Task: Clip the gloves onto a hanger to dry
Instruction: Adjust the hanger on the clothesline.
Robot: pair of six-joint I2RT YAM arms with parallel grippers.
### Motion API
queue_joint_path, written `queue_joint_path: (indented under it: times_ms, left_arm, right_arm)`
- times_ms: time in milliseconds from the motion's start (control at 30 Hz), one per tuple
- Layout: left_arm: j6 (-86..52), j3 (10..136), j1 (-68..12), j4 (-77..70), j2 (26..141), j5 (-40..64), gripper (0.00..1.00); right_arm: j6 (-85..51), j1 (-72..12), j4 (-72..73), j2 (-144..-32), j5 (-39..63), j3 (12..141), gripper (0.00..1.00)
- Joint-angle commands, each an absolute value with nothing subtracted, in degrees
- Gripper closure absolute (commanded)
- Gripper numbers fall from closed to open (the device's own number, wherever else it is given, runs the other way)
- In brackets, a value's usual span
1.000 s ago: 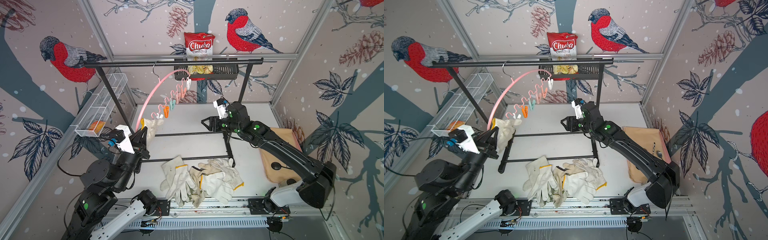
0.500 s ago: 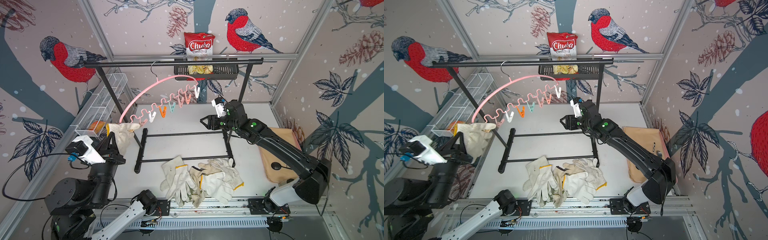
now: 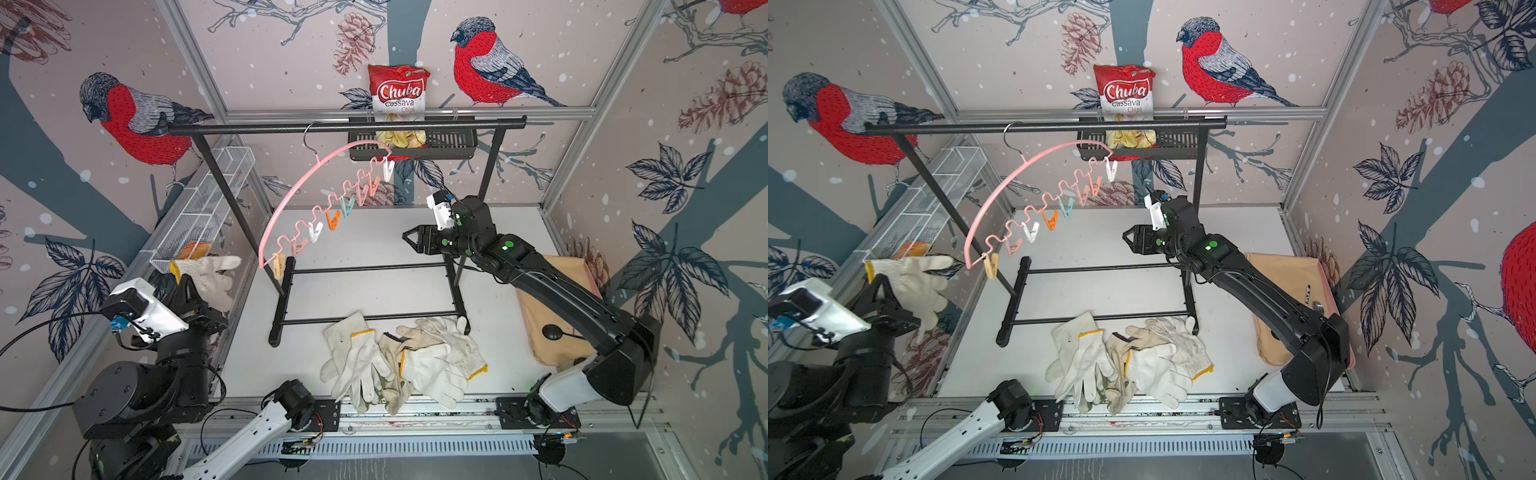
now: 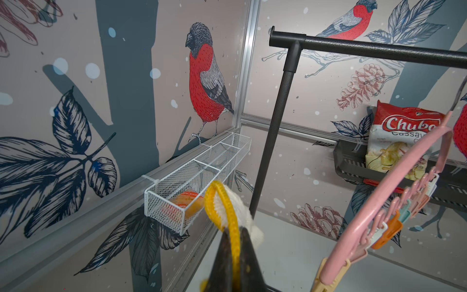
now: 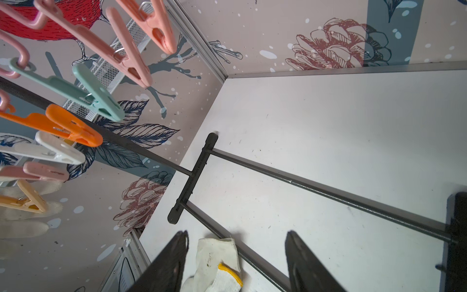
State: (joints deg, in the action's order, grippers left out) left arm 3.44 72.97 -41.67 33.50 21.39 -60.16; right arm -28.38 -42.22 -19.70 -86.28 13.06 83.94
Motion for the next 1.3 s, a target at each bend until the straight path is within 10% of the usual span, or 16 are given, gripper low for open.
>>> queue_joint_path:
  times_ms: [0, 1267]
  left_arm:
    - [7.51, 71.15, -41.75, 28.75, 21.69, -56.65, 1.0]
    - [0.38, 68.86, -41.36, 22.48, 43.2, -21.31, 1.0]
  right_arm:
    - [-28.34, -42.01, -17.85, -86.44, 13.53, 84.29, 0.36]
    - [-29.34, -36.92, -13.03, -93.55, 22.74, 90.38, 0.33]
